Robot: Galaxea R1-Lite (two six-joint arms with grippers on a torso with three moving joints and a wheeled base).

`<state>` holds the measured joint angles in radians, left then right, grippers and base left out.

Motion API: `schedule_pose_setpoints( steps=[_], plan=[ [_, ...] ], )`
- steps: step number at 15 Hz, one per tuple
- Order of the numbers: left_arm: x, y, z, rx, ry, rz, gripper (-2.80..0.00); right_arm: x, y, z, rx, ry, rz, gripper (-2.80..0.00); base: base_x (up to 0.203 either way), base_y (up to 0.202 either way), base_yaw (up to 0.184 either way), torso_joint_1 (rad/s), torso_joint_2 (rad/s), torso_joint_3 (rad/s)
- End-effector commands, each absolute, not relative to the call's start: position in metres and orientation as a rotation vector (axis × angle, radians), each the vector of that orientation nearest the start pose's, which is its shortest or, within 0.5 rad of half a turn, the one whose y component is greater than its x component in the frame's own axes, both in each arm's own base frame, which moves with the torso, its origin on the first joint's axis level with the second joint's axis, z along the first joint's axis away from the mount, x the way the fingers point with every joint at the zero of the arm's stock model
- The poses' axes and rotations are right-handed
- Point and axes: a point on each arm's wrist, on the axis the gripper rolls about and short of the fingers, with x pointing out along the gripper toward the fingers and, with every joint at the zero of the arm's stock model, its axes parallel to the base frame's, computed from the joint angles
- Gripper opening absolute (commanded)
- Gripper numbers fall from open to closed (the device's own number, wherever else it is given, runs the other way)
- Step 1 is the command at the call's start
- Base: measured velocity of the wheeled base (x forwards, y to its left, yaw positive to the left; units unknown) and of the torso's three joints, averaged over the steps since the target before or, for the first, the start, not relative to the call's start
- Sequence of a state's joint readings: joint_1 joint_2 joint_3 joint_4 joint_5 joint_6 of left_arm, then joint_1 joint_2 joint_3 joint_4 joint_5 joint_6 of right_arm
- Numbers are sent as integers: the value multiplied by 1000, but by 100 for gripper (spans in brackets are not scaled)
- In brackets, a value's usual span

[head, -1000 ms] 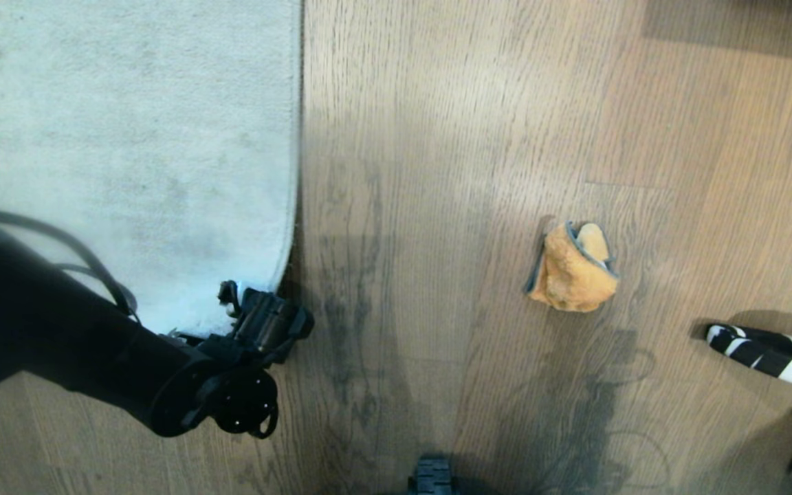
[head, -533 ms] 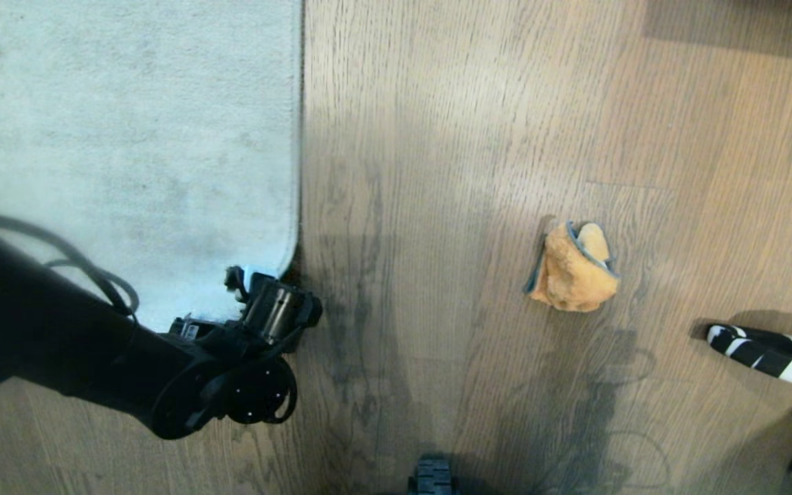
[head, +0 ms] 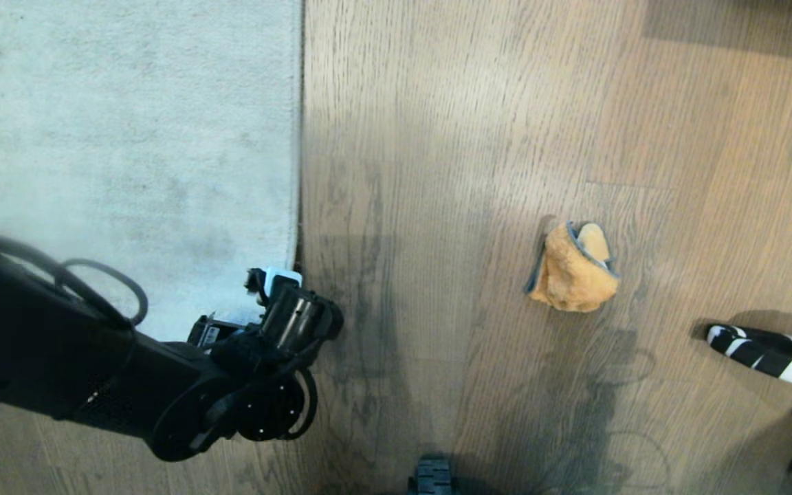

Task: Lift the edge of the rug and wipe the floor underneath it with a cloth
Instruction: Lift up the carpet

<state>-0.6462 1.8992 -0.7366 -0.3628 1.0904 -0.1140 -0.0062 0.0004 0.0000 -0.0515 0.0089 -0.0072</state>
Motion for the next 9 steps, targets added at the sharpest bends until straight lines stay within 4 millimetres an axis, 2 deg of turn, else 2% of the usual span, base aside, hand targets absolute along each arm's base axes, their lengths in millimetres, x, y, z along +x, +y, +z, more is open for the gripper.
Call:
schedule_pose_setpoints(
  steps=[1,5,9],
  plan=[
    [243,-164,86,524,498,437,0,-23,0,81,-8,-52,3,-280,0,0,0,0,0,0],
    [225,-156,66,608,554,425,0,-23,0,81,-8,-52,3,-280,0,0,0,0,0,0],
    [227,-149,62,606,568,453,0,-23,0,81,-8,-52,3,-280,0,0,0,0,0,0]
  ],
)
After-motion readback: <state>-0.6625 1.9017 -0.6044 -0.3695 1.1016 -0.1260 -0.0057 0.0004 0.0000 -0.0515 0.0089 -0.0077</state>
